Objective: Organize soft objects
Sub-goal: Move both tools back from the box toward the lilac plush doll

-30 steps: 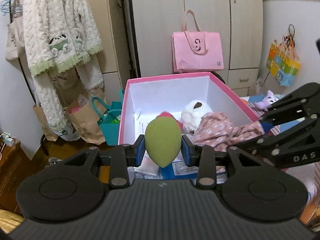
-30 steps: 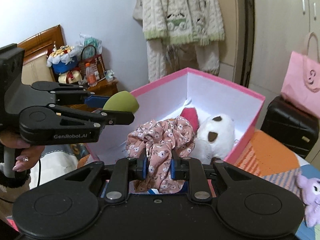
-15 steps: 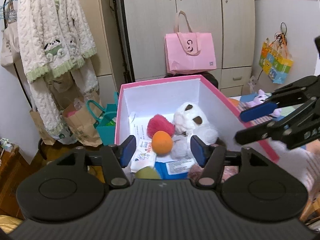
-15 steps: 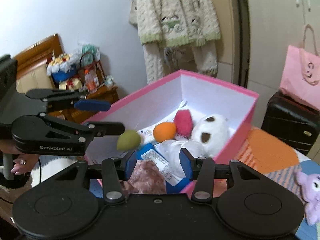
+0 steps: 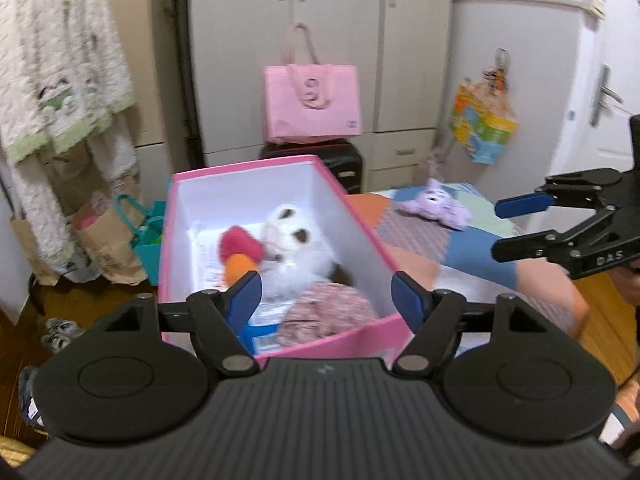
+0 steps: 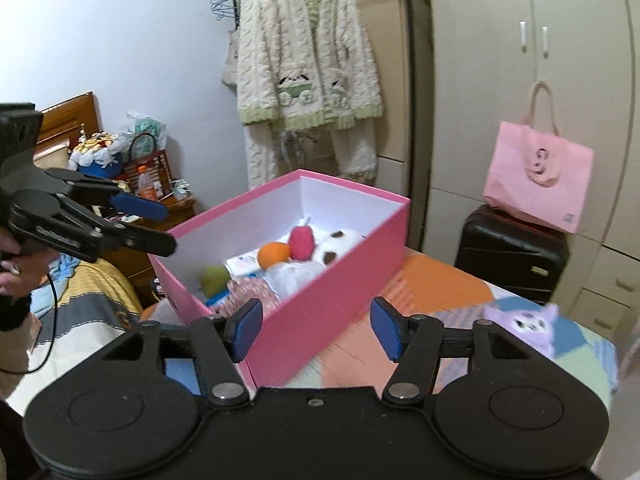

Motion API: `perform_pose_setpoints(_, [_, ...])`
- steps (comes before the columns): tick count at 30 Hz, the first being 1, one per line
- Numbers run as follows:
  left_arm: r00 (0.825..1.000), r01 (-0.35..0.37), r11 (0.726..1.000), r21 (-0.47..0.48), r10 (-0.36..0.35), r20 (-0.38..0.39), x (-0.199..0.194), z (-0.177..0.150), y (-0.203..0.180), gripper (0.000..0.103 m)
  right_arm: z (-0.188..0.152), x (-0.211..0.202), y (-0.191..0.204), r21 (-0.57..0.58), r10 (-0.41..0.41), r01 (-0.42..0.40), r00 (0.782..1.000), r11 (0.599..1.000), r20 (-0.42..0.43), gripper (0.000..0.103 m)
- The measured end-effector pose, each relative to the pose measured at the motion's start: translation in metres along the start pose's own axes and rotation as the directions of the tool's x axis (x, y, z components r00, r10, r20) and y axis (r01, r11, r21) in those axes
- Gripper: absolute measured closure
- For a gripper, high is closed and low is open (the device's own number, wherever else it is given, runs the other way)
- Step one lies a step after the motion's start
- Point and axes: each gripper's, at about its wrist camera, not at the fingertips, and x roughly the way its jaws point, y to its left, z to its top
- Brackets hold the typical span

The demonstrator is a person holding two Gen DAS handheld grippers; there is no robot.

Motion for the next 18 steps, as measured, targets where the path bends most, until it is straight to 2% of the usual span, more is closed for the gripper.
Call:
perform_pose_setpoints(5, [0.998,0.066,0.996,0.058,-0.065,-0.024,-0.002,0.005,-0.035,0.029,-0.017,-0.024,-0.002,-0.012,-0.045,0.044,0.999,0.999,-0.002,0.030])
perform_pose_setpoints(7, [0.996,0.087,0.993,0.083,-0.084,-0.033,-0.001,0.006,-0.049,0.027,-0.024,-0.032,-0.003,-0.020,-0.060,0.060,0.998,0.998,0.003,0.021])
perform_pose_setpoints(18, [0.976,0.213,0.970,0.120,-0.205,-0.076,0.036,0.019,-0.110,0.014,-0.055,-0.062,-0.026,-0.003,-0.116,0.116,0.993,0.993,0.033,0.019])
